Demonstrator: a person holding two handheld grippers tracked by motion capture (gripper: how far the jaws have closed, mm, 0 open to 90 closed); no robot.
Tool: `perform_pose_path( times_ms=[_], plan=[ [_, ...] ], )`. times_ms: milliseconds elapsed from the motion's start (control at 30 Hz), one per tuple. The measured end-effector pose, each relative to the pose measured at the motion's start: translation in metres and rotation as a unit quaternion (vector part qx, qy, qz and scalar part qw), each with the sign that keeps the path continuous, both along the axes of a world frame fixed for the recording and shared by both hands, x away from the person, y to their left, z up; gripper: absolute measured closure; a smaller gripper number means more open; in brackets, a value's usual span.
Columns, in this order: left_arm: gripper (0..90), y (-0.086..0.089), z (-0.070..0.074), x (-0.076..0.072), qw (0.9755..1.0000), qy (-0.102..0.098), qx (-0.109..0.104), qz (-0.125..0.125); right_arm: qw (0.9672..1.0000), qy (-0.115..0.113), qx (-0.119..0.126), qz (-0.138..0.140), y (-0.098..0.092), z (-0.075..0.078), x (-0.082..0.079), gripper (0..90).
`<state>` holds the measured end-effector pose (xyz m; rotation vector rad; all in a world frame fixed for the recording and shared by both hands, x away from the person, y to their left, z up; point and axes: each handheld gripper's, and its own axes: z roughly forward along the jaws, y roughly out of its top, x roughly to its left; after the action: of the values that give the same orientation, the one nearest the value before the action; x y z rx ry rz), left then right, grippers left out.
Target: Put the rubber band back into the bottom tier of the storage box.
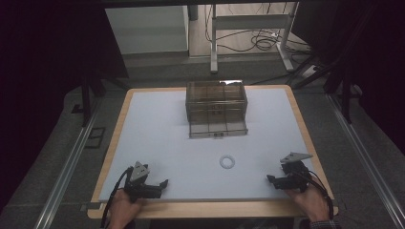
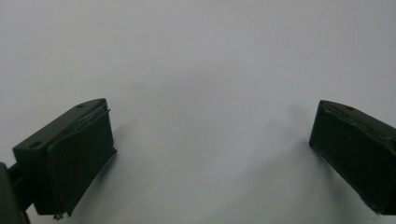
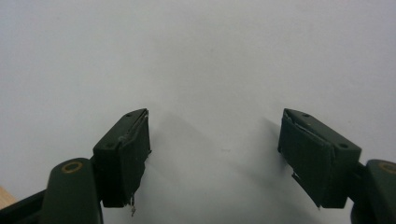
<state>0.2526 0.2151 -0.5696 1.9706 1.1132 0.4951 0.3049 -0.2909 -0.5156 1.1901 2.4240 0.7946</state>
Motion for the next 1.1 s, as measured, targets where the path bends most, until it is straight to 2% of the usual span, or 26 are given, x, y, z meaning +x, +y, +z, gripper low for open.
perform_pose_path(
  times_ms=[233,767,900,1100],
  plan=[
    [0.0,0.000,0.000,0.000,1.0000,0.001,0.000,0.000,0.9999,0.009,-0.008,-0.009,0.004,0.001,0.001,21.3],
    [0.0,0.000,0.000,0.000,1.0000,0.000,-0.001,0.000,0.9997,0.015,-0.011,-0.016,0.006,0.002,0.002,21.4],
    [0.0,0.000,0.000,0.000,1.0000,0.000,-0.002,0.001,0.9993,0.024,-0.019,-0.023,0.008,0.004,0.002,22.0],
    [0.0,0.000,0.000,0.000,1.0000,0.000,0.000,0.000,0.9991,0.032,-0.023,-0.017,0.012,0.008,0.004,30.9]
  ],
)
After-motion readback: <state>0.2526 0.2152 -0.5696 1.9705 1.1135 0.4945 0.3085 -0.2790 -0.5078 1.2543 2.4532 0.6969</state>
